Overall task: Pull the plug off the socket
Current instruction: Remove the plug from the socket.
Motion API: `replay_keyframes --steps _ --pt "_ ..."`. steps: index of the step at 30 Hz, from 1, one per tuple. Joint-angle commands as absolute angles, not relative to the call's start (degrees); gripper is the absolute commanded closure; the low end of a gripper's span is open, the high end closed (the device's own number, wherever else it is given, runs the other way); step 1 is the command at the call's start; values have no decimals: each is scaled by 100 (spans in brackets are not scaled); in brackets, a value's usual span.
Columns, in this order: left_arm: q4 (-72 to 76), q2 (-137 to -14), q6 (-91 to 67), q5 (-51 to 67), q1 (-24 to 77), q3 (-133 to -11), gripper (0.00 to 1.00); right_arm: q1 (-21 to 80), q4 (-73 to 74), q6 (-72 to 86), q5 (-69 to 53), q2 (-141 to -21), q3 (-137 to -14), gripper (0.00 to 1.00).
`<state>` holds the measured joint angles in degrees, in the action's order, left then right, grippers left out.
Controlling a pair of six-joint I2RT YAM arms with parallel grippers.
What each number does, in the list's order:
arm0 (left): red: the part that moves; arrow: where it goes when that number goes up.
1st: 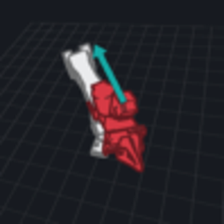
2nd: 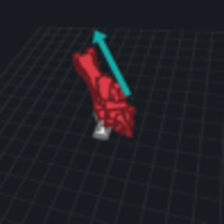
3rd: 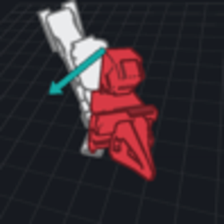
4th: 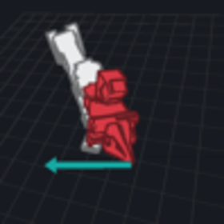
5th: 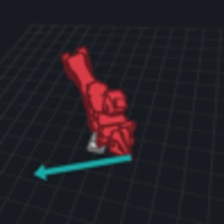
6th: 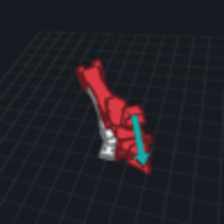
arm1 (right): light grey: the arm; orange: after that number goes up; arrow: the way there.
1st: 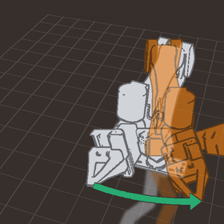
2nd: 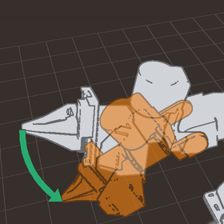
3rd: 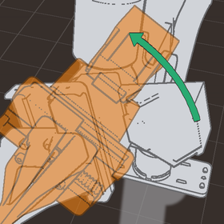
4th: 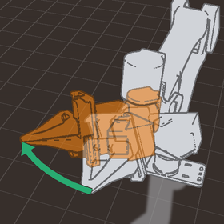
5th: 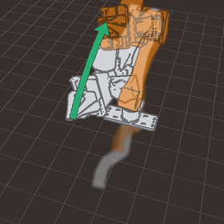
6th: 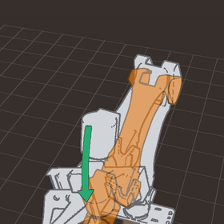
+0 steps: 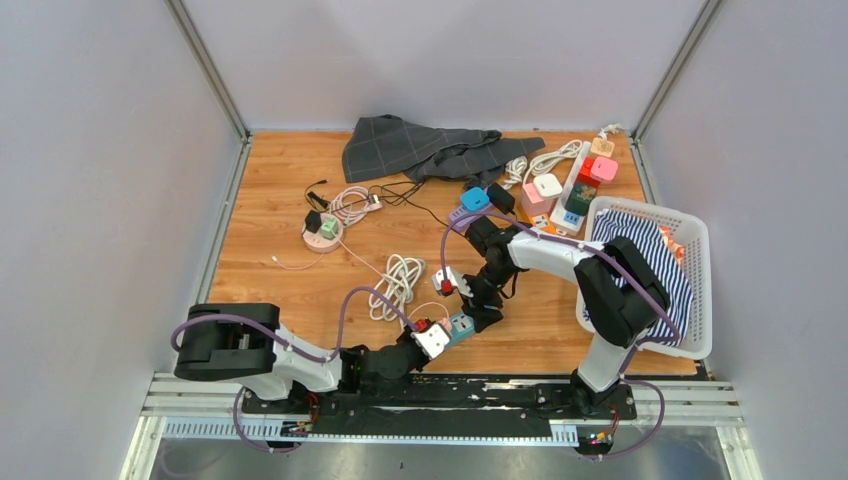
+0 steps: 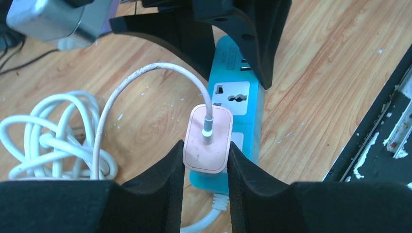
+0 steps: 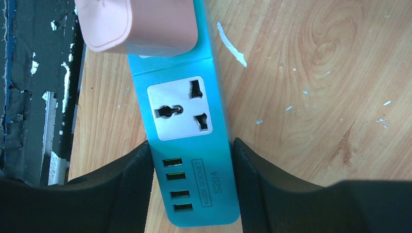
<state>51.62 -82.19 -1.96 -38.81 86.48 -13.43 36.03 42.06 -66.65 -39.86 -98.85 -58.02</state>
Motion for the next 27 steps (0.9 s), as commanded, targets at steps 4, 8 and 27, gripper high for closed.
replay_keyframes --steps 4,8,27 --pt "4136 -8240 237 -2566 8534 -1620 100 3416 3691 -6319 -2830 -10295 -5757 100" --pt "3938 -8150 -587 -2511 8364 -1706 100 3414 3691 -6314 -2815 -10303 -5757 100" --pt "4985 -7377 -1005 -2013 8200 -755 100 3414 3691 -6305 -2807 -10292 -5772 100"
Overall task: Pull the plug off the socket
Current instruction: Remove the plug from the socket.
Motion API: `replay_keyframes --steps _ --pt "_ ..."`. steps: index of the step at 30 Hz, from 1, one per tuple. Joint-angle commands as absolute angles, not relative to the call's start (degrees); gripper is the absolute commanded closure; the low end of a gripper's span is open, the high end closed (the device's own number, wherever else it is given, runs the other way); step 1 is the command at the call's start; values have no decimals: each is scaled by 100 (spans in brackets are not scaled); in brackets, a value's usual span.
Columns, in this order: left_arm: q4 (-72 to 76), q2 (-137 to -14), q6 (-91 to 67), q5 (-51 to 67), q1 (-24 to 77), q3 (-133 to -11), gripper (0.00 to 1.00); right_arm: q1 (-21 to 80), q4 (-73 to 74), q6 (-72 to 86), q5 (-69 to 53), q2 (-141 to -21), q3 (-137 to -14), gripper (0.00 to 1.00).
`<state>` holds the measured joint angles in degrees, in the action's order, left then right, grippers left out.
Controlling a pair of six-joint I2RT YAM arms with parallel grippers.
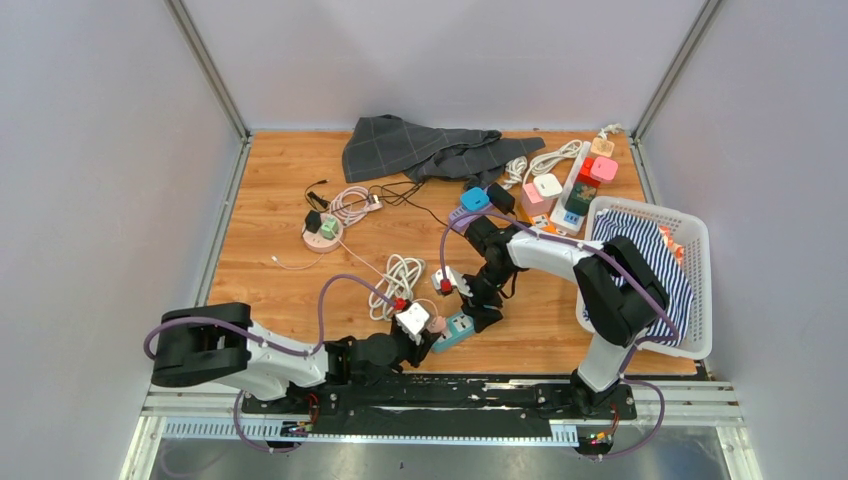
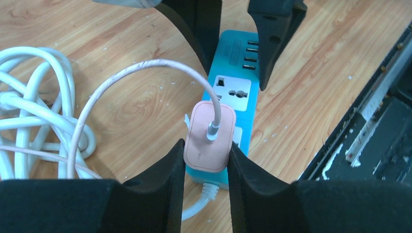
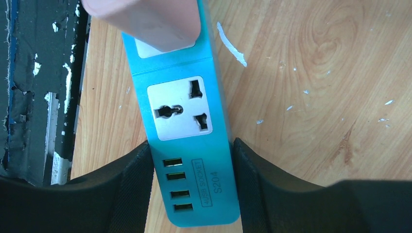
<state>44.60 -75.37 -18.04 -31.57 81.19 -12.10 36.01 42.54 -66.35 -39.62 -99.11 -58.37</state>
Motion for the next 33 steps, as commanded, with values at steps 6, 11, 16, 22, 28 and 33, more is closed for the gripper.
replay_keyframes --steps 6,11,16,22,28,33 --pt "5010 -7633 -566 -2015 8200 -1158 100 3413 3689 -6308 -2786 -10292 -5760 100" --pt "4674 -7670 -1239 -2385 8200 -1419 100 3412 3690 -6302 -2793 -10300 -5757 100" --pt "4589 -7098 -1875 -2803 8191 -1173 100 3412 3689 -6309 -2782 -10330 -5768 100" --pt "4593 -6382 -2280 -3041 8192 -966 100 3419 3688 -6299 -2706 -10380 -5767 100" --pt "5007 -6163 -1512 -2594 8191 -774 100 3411 3690 -6300 -2731 -10383 -5770 100" --pt "5383 -6291 -1574 -2772 8191 -672 100 3414 3689 -6294 -2724 -10392 -5771 100"
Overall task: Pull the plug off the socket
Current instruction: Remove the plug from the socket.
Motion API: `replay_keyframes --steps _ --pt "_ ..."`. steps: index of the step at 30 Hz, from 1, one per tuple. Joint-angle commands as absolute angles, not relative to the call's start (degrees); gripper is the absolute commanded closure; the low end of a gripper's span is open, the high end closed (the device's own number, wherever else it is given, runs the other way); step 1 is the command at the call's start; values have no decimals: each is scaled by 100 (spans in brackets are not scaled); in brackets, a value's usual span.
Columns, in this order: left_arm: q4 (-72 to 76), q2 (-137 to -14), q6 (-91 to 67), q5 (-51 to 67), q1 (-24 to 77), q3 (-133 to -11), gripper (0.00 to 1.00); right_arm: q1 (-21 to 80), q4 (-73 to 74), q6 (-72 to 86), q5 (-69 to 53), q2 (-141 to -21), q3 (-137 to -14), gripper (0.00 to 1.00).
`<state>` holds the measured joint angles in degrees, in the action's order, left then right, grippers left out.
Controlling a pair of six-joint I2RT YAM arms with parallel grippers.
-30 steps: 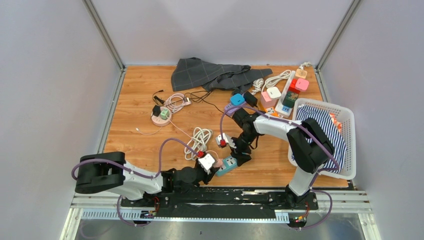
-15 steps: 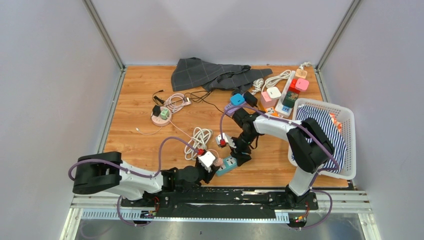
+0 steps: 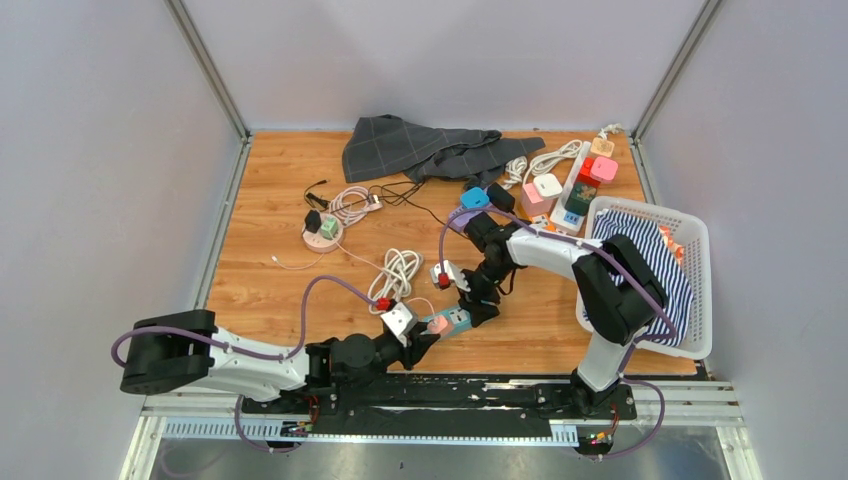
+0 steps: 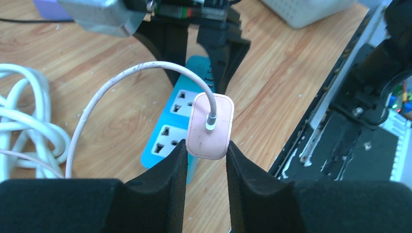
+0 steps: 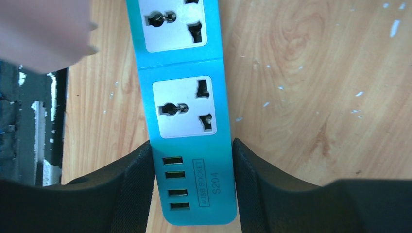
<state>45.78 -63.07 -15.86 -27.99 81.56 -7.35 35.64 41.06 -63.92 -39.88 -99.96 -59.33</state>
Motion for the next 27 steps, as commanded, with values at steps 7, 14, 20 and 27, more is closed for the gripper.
replay_keyframes --steps 7,14,20,27 --pt "5095 -5769 -1746 -2936 8191 -421 100 3416 3691 -6271 -2725 -10392 -5779 100" --pt "3433 -4190 -1917 -3196 8113 -75 100 3410 3717 -5989 -2673 -10337 -5926 94" --pt "1870 -2676 -2042 -2925 7601 -218 100 3418 3566 -5735 -2509 -10216 -5918 7" --pt "1063 -2554 -2142 -2387 6918 -659 100 3412 3515 -5570 -2415 -9934 -5956 0"
